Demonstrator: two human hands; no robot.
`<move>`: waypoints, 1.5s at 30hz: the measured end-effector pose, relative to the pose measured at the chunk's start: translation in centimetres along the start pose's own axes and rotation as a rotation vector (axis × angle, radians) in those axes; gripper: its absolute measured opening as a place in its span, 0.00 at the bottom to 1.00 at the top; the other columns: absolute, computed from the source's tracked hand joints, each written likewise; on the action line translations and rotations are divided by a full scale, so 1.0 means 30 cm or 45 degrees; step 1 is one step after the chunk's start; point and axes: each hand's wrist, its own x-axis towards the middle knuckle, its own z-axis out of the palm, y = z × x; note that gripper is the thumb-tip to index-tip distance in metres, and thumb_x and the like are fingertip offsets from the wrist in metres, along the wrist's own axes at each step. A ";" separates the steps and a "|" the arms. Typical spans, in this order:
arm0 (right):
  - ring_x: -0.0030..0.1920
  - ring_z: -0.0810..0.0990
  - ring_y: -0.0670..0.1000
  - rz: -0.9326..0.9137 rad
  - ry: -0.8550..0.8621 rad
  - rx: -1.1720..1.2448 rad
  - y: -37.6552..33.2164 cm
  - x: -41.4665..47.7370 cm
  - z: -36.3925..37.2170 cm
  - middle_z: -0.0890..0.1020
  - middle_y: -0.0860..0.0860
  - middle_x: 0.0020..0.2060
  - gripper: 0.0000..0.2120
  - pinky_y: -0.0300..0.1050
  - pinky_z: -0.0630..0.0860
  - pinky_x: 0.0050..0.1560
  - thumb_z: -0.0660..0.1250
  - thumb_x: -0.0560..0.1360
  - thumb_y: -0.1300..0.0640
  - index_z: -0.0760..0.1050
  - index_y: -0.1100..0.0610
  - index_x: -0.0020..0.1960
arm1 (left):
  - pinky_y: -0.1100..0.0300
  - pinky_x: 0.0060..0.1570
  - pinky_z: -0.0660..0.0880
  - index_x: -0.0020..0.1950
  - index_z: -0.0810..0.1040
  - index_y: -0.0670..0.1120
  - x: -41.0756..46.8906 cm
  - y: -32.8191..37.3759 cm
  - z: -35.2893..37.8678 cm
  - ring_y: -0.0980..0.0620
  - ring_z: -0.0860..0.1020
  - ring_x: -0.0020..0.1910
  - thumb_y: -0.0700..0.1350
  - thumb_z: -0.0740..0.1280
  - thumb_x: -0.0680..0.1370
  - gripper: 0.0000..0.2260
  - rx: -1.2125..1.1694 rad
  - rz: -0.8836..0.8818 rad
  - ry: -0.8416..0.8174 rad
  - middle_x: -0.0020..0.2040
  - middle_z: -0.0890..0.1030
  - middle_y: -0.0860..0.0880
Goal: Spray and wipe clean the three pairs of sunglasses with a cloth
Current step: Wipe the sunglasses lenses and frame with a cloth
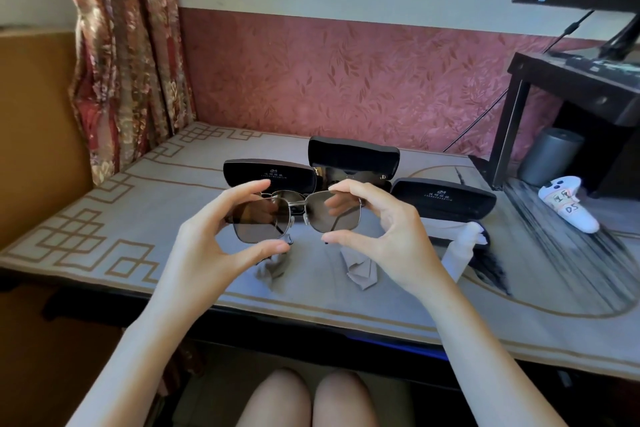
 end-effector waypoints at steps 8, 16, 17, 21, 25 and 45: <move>0.61 0.79 0.48 0.017 -0.025 0.060 0.012 -0.008 0.001 0.82 0.44 0.56 0.25 0.50 0.69 0.69 0.78 0.66 0.58 0.76 0.49 0.61 | 0.76 0.55 0.69 0.58 0.78 0.55 0.001 0.005 -0.009 0.65 0.77 0.55 0.54 0.75 0.64 0.23 0.116 0.140 0.014 0.54 0.79 0.62; 0.51 0.77 0.43 0.671 0.065 -0.406 0.111 -0.033 -0.074 0.81 0.40 0.48 0.06 0.32 0.69 0.44 0.68 0.77 0.50 0.81 0.50 0.51 | 0.67 0.60 0.71 0.60 0.78 0.52 -0.012 -0.030 -0.029 0.62 0.77 0.57 0.60 0.71 0.67 0.24 0.221 0.204 0.054 0.55 0.79 0.61; 0.49 0.77 0.42 0.744 0.012 -0.476 0.129 -0.041 -0.066 0.81 0.41 0.47 0.08 0.31 0.69 0.44 0.69 0.76 0.48 0.81 0.51 0.50 | 0.67 0.60 0.71 0.60 0.78 0.52 -0.012 -0.031 -0.030 0.62 0.77 0.57 0.60 0.71 0.67 0.24 0.223 0.205 0.054 0.55 0.80 0.60; 0.47 0.77 0.45 0.798 0.056 -0.649 0.160 -0.044 -0.025 0.80 0.43 0.41 0.10 0.41 0.72 0.42 0.74 0.71 0.46 0.82 0.52 0.46 | 0.69 0.59 0.70 0.60 0.78 0.52 -0.013 -0.030 -0.030 0.61 0.78 0.55 0.59 0.71 0.67 0.24 0.224 0.201 0.063 0.53 0.80 0.60; 0.45 0.77 0.46 0.744 0.051 -0.704 0.165 -0.019 -0.002 0.77 0.42 0.36 0.04 0.43 0.72 0.41 0.74 0.72 0.54 0.80 0.50 0.41 | 0.71 0.56 0.70 0.60 0.77 0.53 -0.016 -0.029 -0.032 0.58 0.78 0.50 0.59 0.71 0.67 0.24 0.237 0.210 0.071 0.48 0.80 0.55; 0.38 0.76 0.48 0.071 -0.090 -0.331 -0.109 0.217 -0.030 0.80 0.50 0.39 0.08 0.40 0.73 0.43 0.65 0.78 0.62 0.81 0.52 0.45 | 0.72 0.55 0.69 0.59 0.78 0.55 0.008 -0.033 -0.029 0.62 0.76 0.50 0.60 0.71 0.67 0.23 0.228 0.241 0.039 0.48 0.76 0.67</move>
